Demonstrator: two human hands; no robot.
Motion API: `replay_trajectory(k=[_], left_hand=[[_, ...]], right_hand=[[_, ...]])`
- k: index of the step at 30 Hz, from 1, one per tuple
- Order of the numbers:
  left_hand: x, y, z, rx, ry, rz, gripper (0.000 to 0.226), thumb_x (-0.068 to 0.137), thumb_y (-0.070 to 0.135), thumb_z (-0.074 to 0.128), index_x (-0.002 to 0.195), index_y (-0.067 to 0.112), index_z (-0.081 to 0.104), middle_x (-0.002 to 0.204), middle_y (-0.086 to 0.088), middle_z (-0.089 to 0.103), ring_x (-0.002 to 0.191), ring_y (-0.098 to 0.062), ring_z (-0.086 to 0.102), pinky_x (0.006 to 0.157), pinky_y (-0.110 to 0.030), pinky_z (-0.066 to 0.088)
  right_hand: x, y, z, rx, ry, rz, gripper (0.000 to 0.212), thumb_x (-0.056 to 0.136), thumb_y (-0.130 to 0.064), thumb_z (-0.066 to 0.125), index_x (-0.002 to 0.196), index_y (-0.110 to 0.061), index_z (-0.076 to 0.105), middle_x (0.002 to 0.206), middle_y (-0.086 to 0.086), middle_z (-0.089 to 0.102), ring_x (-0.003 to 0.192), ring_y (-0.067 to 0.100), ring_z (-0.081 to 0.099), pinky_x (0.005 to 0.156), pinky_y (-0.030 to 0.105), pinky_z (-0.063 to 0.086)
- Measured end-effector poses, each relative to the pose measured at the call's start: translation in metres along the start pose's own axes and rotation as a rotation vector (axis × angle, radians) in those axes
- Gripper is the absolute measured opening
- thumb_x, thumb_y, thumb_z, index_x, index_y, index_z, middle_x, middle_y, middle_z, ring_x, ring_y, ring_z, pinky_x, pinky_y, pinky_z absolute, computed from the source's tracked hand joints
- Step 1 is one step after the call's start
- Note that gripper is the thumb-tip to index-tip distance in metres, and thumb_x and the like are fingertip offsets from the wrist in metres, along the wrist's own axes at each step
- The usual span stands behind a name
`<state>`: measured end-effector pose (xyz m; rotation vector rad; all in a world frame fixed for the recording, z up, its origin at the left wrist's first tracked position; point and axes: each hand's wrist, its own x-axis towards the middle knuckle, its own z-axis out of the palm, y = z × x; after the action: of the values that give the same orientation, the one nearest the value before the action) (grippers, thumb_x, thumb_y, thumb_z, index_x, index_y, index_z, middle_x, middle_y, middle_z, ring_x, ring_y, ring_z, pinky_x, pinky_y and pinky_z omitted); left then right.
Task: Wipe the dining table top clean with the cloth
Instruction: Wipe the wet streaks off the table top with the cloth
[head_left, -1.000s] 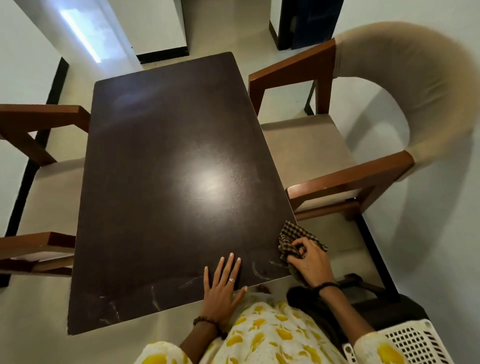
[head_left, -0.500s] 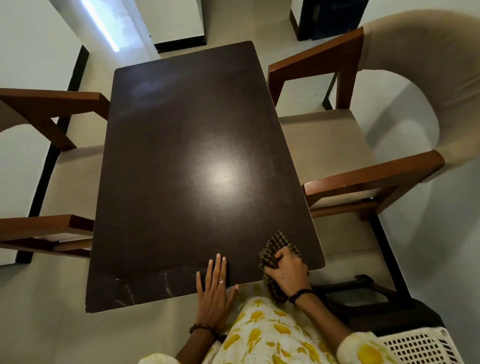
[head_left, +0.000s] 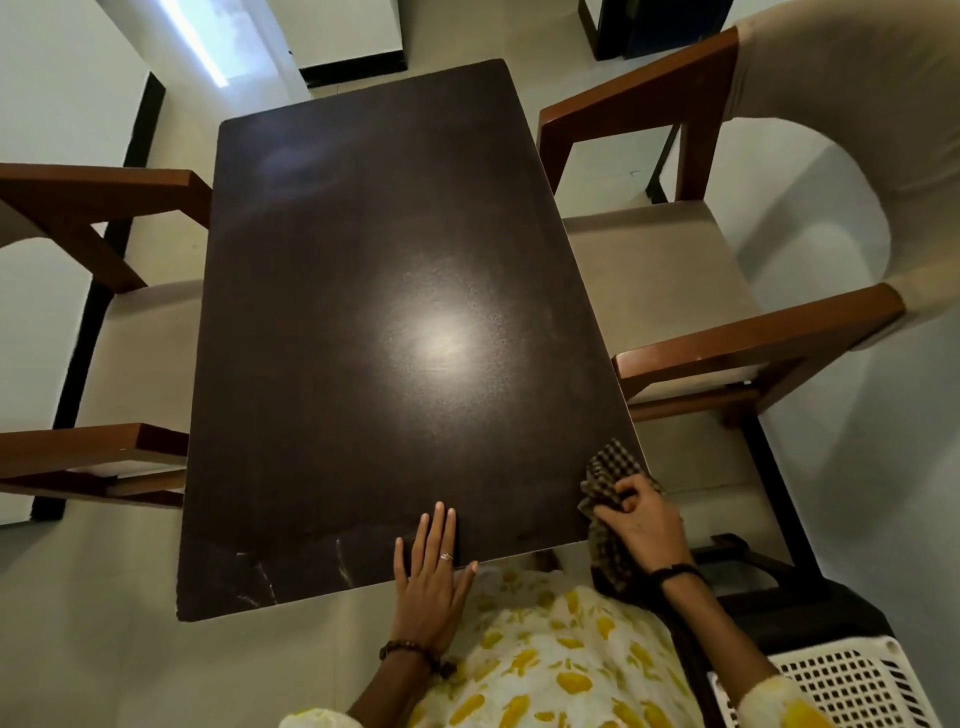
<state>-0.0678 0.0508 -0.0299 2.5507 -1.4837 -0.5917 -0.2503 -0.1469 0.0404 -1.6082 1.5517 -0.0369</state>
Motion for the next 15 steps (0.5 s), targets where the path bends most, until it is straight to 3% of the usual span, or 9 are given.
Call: replay_trajectory(k=[2, 8, 15], left_hand=[[0.001, -0.004, -0.002, -0.006, -0.016, 0.019, 0.059, 0.095, 0.053, 0.015, 0.146, 0.026, 0.005, 0.154, 0.013, -0.009, 0.140, -0.006, -0.004, 0.110, -0.036, -0.005], [-0.004, -0.037, -0.011, 0.029, -0.006, 0.060, 0.057, 0.095, 0.051, 0.014, 0.146, 0.026, 0.011, 0.154, 0.012, -0.005, 0.140, -0.009, -0.002, 0.110, -0.039, -0.003], [-0.012, -0.116, -0.042, 0.164, -0.058, 0.247, 0.059, 0.095, 0.050, 0.013, 0.146, 0.021, 0.010, 0.155, 0.005, -0.001, 0.141, -0.014, 0.003, 0.109, -0.047, 0.006]], right_hand=[[0.000, -0.003, 0.003, -0.022, 0.023, 0.026, 0.035, 0.075, -0.020, 0.075, 0.100, -0.005, 0.056, 0.073, -0.001, 0.053, 0.077, 0.021, 0.055, 0.068, 0.026, 0.038], [-0.014, -0.035, 0.054, -0.077, 0.017, 0.060, 0.041, 0.074, -0.027, 0.074, 0.101, -0.009, 0.049, 0.100, 0.013, 0.063, 0.095, 0.029, 0.059, 0.078, 0.030, 0.041], [-0.058, -0.101, 0.142, -0.148, -0.084, 0.032, 0.050, 0.077, -0.029, 0.071, 0.112, -0.010, 0.041, 0.121, 0.011, 0.053, 0.109, 0.035, 0.055, 0.086, 0.036, 0.045]])
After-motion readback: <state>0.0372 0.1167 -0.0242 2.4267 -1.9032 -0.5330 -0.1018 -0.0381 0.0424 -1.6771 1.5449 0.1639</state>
